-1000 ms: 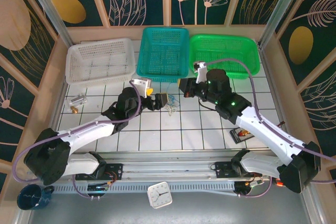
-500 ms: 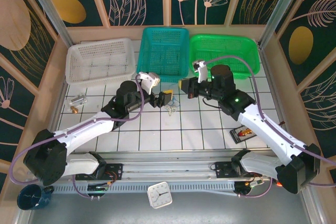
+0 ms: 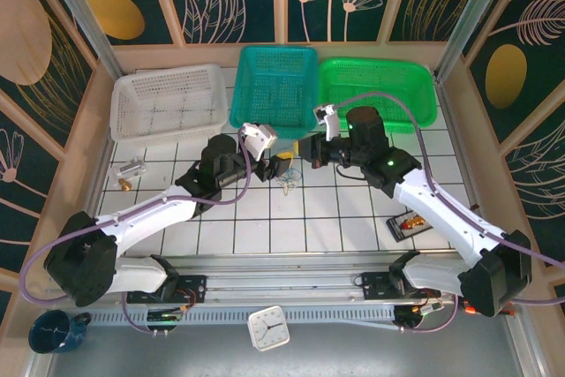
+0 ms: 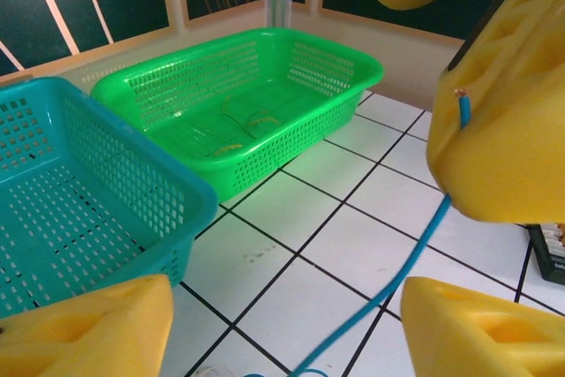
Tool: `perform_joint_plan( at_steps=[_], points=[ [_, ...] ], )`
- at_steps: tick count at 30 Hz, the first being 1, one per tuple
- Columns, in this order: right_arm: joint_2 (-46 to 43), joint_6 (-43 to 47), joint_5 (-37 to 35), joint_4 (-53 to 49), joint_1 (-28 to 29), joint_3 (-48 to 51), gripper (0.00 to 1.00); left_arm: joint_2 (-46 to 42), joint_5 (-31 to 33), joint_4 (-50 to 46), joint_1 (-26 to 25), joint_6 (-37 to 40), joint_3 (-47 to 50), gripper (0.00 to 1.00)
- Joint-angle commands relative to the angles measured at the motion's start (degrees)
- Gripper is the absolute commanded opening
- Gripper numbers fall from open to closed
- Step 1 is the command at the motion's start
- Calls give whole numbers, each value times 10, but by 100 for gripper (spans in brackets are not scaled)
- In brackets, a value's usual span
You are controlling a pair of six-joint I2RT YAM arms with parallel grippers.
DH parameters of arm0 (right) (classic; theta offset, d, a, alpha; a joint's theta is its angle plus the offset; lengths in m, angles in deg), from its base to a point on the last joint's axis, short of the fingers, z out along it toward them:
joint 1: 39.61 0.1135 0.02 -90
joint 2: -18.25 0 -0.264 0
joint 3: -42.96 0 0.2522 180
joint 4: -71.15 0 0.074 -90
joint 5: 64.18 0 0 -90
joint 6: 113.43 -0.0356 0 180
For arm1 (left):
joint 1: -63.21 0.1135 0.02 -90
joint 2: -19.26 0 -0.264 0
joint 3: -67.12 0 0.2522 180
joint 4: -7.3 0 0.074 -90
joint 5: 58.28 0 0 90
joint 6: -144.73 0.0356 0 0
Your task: Untangle the cables
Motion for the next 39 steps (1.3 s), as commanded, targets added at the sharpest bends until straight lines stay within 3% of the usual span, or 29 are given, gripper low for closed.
perform_joint_plan(
  at_steps=[1,16,21,26,27,32,35,39],
  points=[
    [8,-6,21,27,0,-22,0,9,-3,21,-3,11,-20,64],
    [21,-16,31,41,13,-34,0,24,-13,19,-3,5,-27,42],
    [22,-16,28,41,15,-33,0,26,-16,23,-3,0,-28,26],
    [21,-14,12,40,15,-32,0,25,-19,26,-3,-12,-28,0],
    [18,-15,4,39,15,-32,0,24,-16,26,-4,-15,-27,0],
    [-18,-31,-37,57,-10,2,40,8,4,40,-3,-44,-19,0],
    [-47,-40,-67,74,-29,45,50,-1,9,33,-3,-66,-27,0],
    [-76,-35,-110,120,-30,118,56,-10,-1,25,-3,-98,-45,0]
  ],
)
